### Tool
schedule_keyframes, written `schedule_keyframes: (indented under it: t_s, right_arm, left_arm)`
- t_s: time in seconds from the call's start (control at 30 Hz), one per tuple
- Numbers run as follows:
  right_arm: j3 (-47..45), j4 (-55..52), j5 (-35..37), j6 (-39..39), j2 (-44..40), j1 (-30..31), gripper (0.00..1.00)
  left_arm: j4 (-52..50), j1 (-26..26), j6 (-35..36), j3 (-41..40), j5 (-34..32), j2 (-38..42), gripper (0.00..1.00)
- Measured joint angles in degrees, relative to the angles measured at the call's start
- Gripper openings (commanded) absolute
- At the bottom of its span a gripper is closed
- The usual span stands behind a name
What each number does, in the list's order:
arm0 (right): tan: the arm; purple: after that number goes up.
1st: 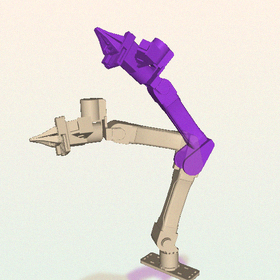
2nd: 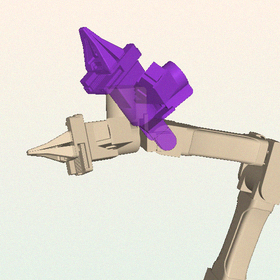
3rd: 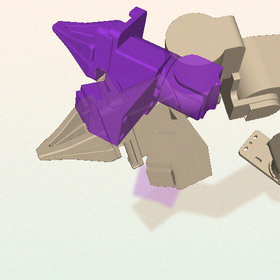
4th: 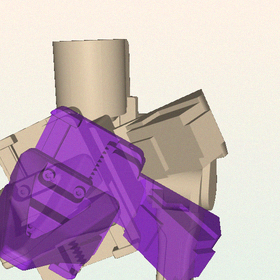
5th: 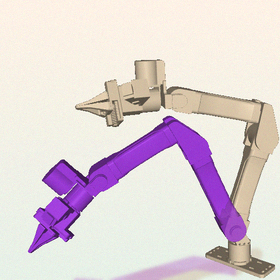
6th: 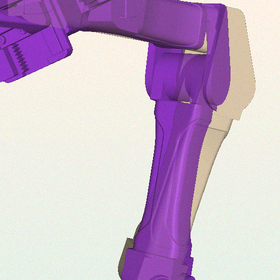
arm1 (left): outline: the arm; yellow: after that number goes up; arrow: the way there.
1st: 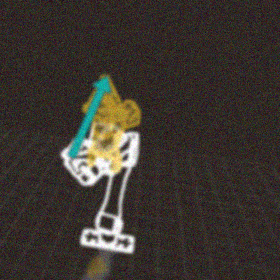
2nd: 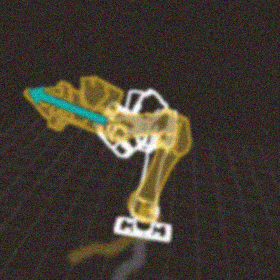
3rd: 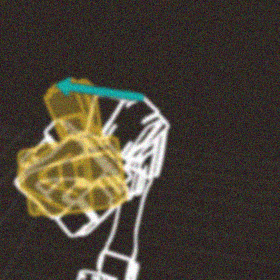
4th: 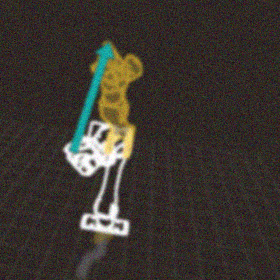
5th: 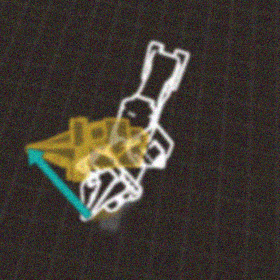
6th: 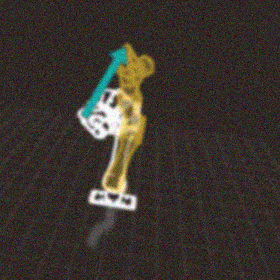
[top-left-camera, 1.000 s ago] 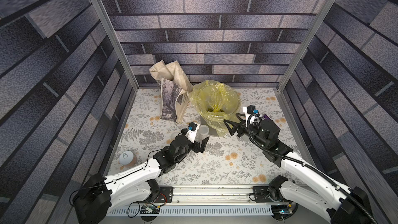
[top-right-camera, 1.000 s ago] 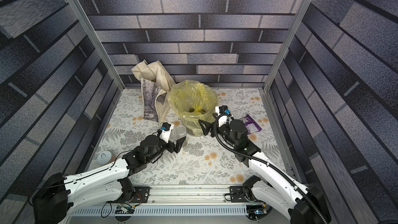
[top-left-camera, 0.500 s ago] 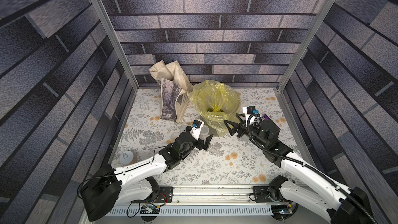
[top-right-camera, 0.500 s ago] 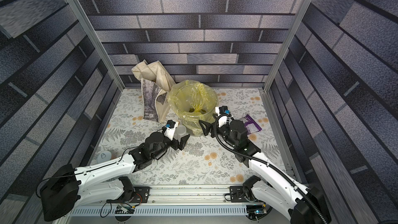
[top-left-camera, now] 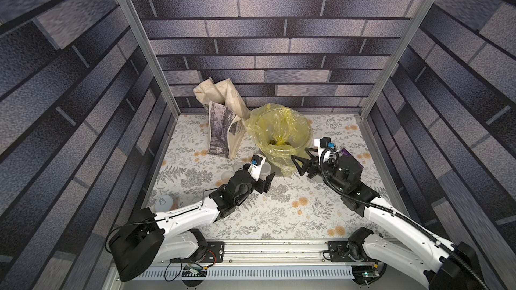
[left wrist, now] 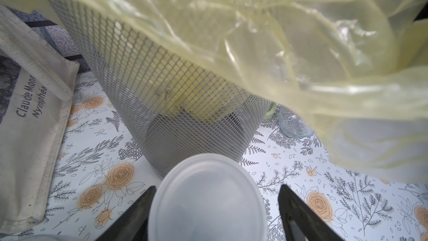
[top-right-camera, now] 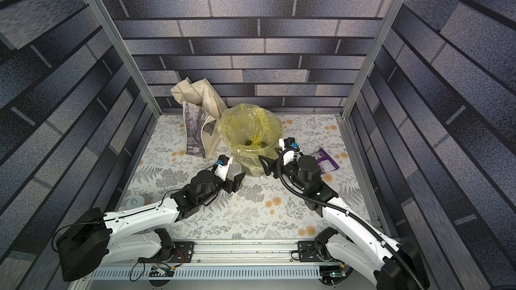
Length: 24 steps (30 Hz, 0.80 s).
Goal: Empty moldy mung beans from jars
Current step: Pick up the jar from the center of the board.
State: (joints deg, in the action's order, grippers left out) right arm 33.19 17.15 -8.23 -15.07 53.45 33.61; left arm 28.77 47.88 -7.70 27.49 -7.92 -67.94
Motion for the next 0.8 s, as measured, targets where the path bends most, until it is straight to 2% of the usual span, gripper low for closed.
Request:
schedule_keyframes:
  t_s: [0.17,0.4,0.8]
  right_arm:
    - [0.0,0.0,-0.4,0.1,0.0,0.0,0.84]
    - [-0.1,0.0,-0.4,0.1,-0.1,0.0,0.87]
    - [-0.5,-0.4,-0.3,0.1,-1.4,0.0,0.88]
  left_arm:
    - [0.2,-0.4,0.0,0.5,0.0,-1.8,0.75]
    - [0.3,-0.7,-0.2,1.2,0.2,-2.3,0.65]
    - [0.2,-1.5,-0.2,1.2,0.2,-2.3,0.57]
